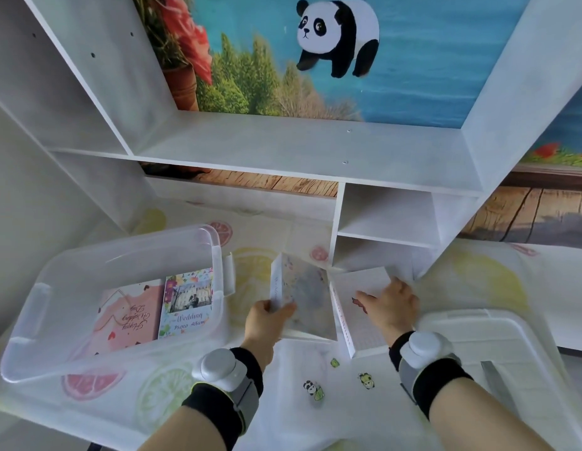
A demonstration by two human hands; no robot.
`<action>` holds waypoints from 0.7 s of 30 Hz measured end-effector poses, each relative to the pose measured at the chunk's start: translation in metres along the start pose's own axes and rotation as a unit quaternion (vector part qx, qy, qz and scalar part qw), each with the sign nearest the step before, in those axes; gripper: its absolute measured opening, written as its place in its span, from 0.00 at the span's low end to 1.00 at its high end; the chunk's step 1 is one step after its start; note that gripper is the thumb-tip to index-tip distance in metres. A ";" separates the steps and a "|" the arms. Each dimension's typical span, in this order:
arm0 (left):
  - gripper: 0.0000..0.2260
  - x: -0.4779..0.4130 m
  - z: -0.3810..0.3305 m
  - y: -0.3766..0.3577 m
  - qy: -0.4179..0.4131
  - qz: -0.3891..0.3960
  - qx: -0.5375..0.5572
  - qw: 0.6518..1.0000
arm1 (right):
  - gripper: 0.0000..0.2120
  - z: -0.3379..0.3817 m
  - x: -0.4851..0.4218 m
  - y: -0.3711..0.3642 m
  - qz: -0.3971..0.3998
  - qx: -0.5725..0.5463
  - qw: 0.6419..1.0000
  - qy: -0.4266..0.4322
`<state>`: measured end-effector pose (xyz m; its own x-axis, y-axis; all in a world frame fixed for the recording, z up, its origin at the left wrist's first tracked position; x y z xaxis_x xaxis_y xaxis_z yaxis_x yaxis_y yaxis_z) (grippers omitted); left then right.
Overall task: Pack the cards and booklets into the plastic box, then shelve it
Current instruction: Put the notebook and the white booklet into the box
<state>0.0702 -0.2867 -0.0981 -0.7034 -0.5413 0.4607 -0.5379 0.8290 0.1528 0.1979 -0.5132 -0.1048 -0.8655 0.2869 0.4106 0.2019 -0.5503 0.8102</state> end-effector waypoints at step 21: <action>0.29 0.015 0.013 -0.004 0.027 0.034 -0.025 0.999 | 0.26 -0.013 0.007 0.008 0.155 -0.158 0.975 -0.028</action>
<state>0.0559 -0.2996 -0.1031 -0.7105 -0.4772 0.5171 -0.4653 0.8699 0.1634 0.1874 -0.5252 -0.1006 -0.7579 0.1055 0.6438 0.2902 -0.8293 0.4775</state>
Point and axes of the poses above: each hand's wrist, its own x-axis away from the middle knuckle, its own y-axis out of the back of the hand, z = x × y, the point moved 5 cm from there along -x, towards the middle knuckle, and after that the axes turned 10 degrees about -y, right-handed, at the moved point
